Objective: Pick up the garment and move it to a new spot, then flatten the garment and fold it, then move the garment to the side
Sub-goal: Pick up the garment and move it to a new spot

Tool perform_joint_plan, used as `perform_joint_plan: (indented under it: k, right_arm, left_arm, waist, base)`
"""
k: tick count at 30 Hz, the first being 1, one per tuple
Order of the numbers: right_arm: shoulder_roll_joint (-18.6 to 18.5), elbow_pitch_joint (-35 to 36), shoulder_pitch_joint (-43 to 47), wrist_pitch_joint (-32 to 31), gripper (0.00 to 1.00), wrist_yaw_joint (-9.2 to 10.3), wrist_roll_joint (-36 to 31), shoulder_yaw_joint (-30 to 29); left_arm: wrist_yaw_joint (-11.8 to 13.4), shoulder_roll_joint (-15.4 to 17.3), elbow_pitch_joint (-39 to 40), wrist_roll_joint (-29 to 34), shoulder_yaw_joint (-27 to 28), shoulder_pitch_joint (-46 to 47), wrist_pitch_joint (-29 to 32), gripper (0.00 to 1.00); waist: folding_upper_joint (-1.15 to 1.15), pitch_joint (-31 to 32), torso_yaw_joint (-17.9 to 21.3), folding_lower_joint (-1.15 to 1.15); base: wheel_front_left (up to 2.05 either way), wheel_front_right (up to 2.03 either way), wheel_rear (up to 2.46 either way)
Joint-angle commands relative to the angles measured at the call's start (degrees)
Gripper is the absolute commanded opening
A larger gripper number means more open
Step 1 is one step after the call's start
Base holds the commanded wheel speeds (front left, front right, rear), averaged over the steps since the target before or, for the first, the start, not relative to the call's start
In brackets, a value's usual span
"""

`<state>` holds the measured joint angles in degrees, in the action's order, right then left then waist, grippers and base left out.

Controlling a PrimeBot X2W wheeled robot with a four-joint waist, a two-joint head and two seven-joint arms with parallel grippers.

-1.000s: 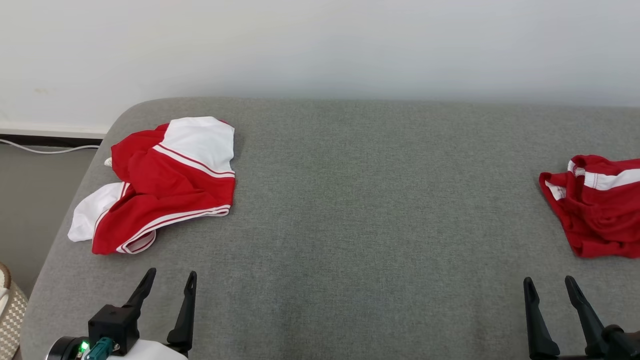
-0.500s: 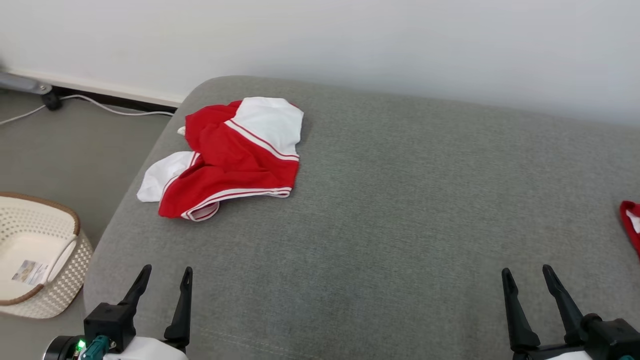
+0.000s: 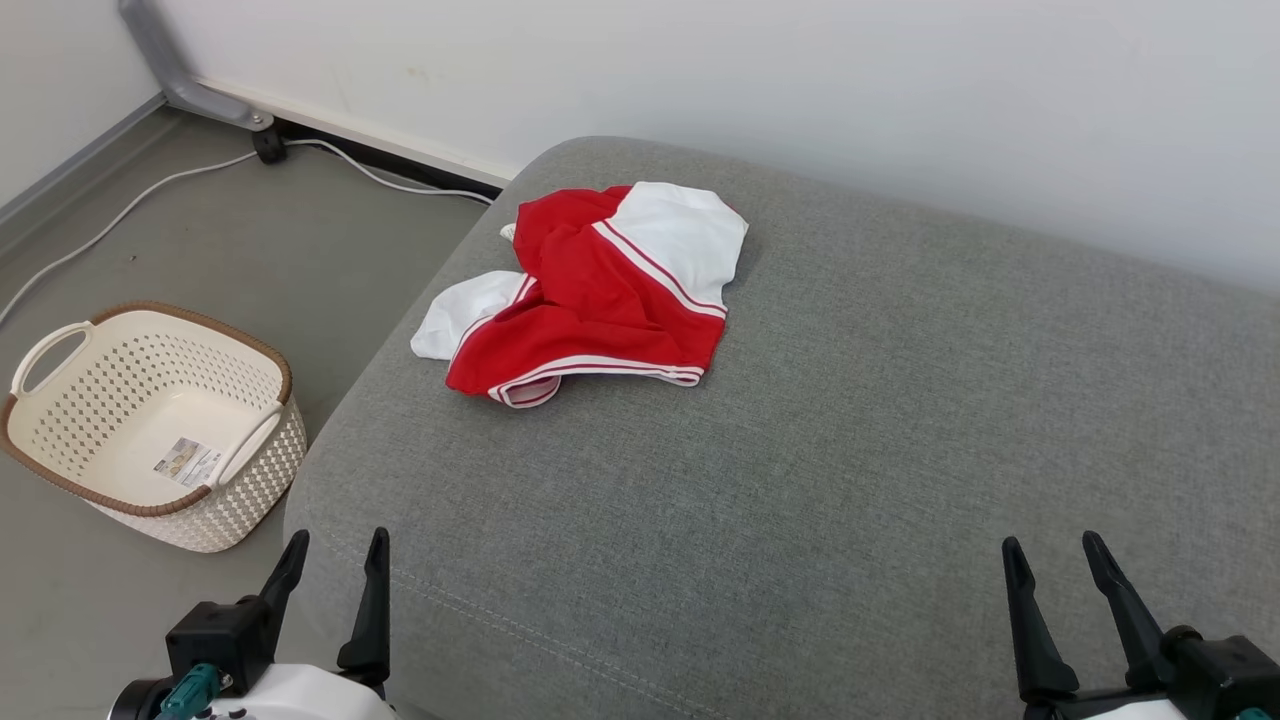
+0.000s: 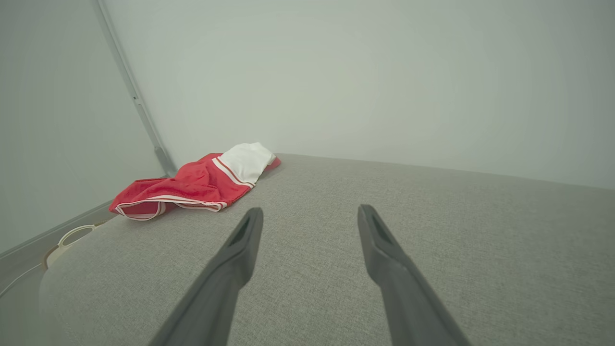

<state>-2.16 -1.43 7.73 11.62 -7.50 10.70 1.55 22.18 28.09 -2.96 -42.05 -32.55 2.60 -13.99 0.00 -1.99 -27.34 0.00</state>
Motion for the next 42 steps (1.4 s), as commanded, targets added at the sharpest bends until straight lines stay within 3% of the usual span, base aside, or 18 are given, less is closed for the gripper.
perform_joint_plan:
  k: [1, 15, 21, 32, 42]
  right_arm:
    - [-0.7, 0.9, -1.5, 0.4, 1.0, 0.01, 0.5, 1.3]
    - [-0.7, 0.1, -2.1, 1.1, 1.0, 0.01, 1.2, 1.0]
    - [-0.7, -0.3, -2.6, 1.2, 1.0, 0.01, 1.0, 1.4]
    - [-0.7, -0.1, -3.5, 1.2, 1.0, 0.01, 0.4, 1.4]
    - [-0.7, 0.2, -3.9, 0.9, 1.0, 0.01, 0.1, 1.5]
  left_arm:
    - [-0.3, 0.9, 0.8, -0.4, 2.9, 2.1, -0.7, 1.0]
    - [-2.3, -4.5, -0.5, 1.1, 8.3, 1.7, -1.0, 1.0]
    - [-4.9, -6.0, -2.3, 4.6, 9.3, 2.5, -1.0, 1.0]
    - [-12.1, -5.9, -7.3, 7.8, 8.7, 6.4, -1.0, 1.0]
    - [-14.7, -7.6, -10.6, 9.6, 11.1, 8.1, -1.0, 1.0]
  waist:
    - [0.0, 0.0, -0.4, 0.0]
    - [0.0, -0.6, -0.6, 0.0]
    - [0.0, -1.1, -0.3, 0.0]
    - [0.0, -1.9, 0.1, 0.0]
    - [0.0, -2.7, 0.7, 0.0]
  base:
    - [0.0, 0.0, 0.0]
    - [0.0, 0.0, 0.0]
    - [0.0, 0.0, 0.0]
    - [0.0, 0.0, 0.0]
    - [0.0, 0.0, 0.0]
